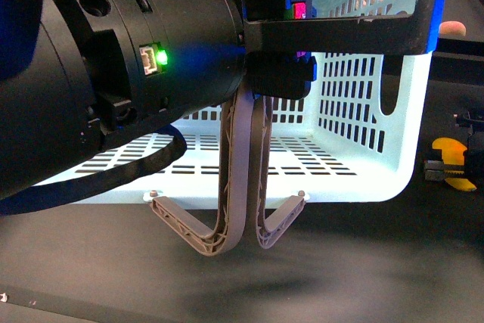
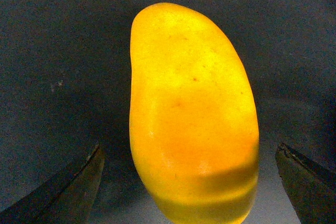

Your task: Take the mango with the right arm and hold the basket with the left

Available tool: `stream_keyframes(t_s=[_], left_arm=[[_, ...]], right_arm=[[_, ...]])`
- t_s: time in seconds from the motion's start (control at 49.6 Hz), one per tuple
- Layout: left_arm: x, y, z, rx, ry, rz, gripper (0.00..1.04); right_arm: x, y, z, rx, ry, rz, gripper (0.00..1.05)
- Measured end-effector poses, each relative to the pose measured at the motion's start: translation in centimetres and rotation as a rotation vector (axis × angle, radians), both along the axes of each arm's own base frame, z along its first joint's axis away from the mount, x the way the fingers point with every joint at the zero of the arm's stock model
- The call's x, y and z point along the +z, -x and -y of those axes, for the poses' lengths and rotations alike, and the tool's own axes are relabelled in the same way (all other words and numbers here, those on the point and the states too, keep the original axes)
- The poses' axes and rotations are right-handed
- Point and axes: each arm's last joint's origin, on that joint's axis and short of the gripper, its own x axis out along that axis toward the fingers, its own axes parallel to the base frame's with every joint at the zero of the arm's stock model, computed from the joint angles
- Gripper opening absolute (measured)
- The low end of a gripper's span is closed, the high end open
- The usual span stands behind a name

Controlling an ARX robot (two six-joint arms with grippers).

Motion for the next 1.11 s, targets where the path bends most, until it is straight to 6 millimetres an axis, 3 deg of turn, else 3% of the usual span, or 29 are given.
stream_keyframes(t_s=[0.262,0.443,0.604,1.108], left_arm=[[0.0,0.0,0.0,0.000,0.000,0.000,0.08],[0.0,0.0,0.0,0.000,0.000,0.000,0.08],[0.0,0.0,0.0,0.000,0.000,0.000,0.08],[0.0,0.0,0.0,0.000,0.000,0.000,0.08]], right_arm=[[0.0,0.1,0.1,-0.016,0.008,-0.003,0.94],[-0.1,0.2,0.0,-0.021,0.013,-0.009,0.70],[-0.2,0.4,0.0,-0.024,0.015,-0.016,0.56],[0.4,1.9,-0.3,-0.038,-0.009,-0.024,0.55]])
